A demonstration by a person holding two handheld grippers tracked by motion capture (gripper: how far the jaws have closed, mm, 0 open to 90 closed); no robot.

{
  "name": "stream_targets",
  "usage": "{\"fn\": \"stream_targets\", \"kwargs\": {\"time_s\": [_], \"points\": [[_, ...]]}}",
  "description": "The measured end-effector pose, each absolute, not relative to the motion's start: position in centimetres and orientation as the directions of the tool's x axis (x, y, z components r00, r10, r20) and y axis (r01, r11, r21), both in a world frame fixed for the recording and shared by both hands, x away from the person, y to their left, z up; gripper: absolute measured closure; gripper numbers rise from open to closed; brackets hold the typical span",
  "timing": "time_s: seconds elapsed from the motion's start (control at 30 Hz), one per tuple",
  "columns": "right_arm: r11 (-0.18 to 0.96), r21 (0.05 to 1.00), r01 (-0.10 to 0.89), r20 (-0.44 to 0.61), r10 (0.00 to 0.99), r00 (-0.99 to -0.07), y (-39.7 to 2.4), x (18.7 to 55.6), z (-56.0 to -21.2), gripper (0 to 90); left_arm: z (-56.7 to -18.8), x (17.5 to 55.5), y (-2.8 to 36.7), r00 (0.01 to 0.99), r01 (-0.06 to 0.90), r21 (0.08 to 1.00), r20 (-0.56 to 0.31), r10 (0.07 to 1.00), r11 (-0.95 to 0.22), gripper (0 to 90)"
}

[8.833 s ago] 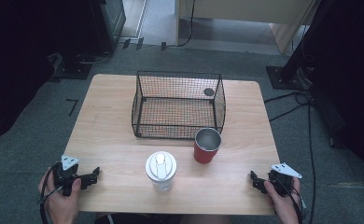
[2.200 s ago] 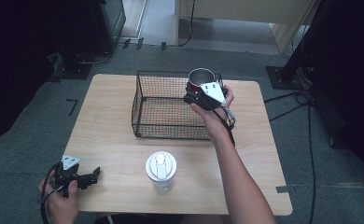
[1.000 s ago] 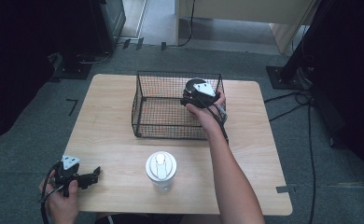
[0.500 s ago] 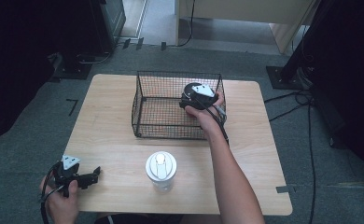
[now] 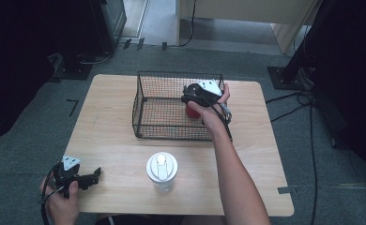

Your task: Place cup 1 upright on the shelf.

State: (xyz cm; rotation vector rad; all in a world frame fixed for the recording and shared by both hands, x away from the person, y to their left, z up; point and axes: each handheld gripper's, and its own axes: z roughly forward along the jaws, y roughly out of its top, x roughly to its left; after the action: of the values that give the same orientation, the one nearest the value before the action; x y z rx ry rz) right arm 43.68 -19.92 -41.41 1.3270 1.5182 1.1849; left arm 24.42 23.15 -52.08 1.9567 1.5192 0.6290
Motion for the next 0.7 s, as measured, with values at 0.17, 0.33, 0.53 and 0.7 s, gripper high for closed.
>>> {"fn": "stream_targets", "kwargs": {"time_s": [0.17, 0.33, 0.53, 0.7], "points": [[0.015, 0.963, 0.268, 0.034, 0.984, -0.174, -20.1, 42.9, -40.6, 0.0, -52.1, 24.4, 23.2, 0.241, 0.698, 0.691, 0.017, 0.97, -0.185, 0.0], [0.022, 0.964, 0.265, 0.031, 0.981, -0.194, -20.3, 41.9, -40.4, 0.0, -52.1, 24.4, 23.1, 0.24, 0.698, 0.693, 0.015, 0.971, -0.183, 0.0], [0.023, 0.962, 0.271, 0.043, 0.971, -0.235, -20.6, 39.6, -40.4, 0.0, -52.1, 24.4, 23.1, 0.24, 0.698, 0.693, 0.015, 0.971, -0.183, 0.0], [0.05, 0.962, 0.27, 0.02, 0.968, -0.25, -20.8, 37.6, -40.2, 0.0, -52.1, 24.4, 23.1, 0.24, 0.698, 0.692, 0.015, 0.971, -0.183, 0.0]]}}
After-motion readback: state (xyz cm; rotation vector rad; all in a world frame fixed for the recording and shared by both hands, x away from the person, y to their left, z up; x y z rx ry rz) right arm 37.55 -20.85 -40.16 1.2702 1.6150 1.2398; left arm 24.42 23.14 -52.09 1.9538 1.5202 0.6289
